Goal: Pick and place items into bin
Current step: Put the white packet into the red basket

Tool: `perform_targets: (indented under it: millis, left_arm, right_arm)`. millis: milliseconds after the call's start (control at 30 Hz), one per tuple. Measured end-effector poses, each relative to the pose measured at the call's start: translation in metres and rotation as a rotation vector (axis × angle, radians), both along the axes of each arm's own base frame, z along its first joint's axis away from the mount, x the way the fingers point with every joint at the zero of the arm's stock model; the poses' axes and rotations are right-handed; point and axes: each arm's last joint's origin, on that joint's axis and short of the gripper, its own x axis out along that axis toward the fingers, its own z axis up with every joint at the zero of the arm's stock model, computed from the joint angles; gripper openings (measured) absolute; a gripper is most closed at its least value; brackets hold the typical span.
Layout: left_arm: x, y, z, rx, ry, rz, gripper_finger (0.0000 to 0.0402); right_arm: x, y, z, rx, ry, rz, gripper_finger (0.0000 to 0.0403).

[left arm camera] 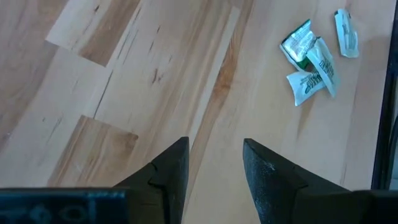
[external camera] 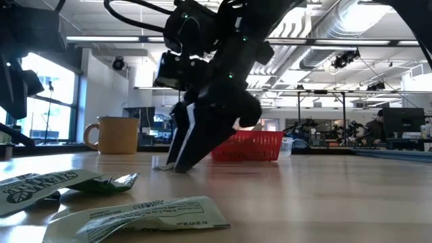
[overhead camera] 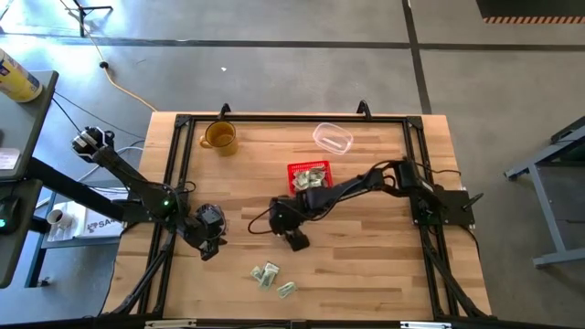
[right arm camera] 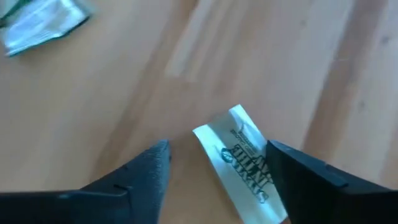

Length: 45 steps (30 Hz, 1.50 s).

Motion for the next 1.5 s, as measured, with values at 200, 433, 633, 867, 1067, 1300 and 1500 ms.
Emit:
perform_targets:
  millis: [200, 433, 633, 867, 1067, 1300, 1500]
  left_arm:
    - [0.001, 0.001, 0.000, 0.025, -0.018, 0.020, 0.0184]
    - [0.002, 0.003, 0.001, 0.091, -0.061, 0.038, 0.0184]
    - [0.005, 0.001, 0.000, 0.191, -0.103, -0.041, 0.0184]
    - [0.026, -0.015, -0.012, 0.280, -0.175, -0.201, 0.0184]
    - [0.049, -0.022, -0.033, 0.275, -0.174, -0.300, 0.0184]
    - [0.060, -0.022, -0.041, 0.125, -0.141, -0.294, 0.0184]
    - [0.060, -0.023, -0.040, 0.111, -0.167, -0.164, 0.0184]
  right_arm:
    - [0.001, -0.011, -0.001, -0.081, 0.002, -0.095, 0.0171]
    - [-0.002, -0.015, 0.014, -0.110, 0.040, -0.229, 0.0014]
    - [-0.009, -0.012, 0.074, -0.186, 0.025, -0.355, 0.0008]
    - [-0.038, -0.024, 0.118, -0.238, 0.103, -0.547, 0.0037]
    - [-0.044, -0.060, 0.115, -0.392, 0.151, -0.694, 0.0134]
    - [-0.053, -0.057, 0.127, -0.350, 0.187, -0.631, 0.0250]
    - [-0.049, 0.018, 0.111, -0.324, 0.221, -0.193, 0.0270]
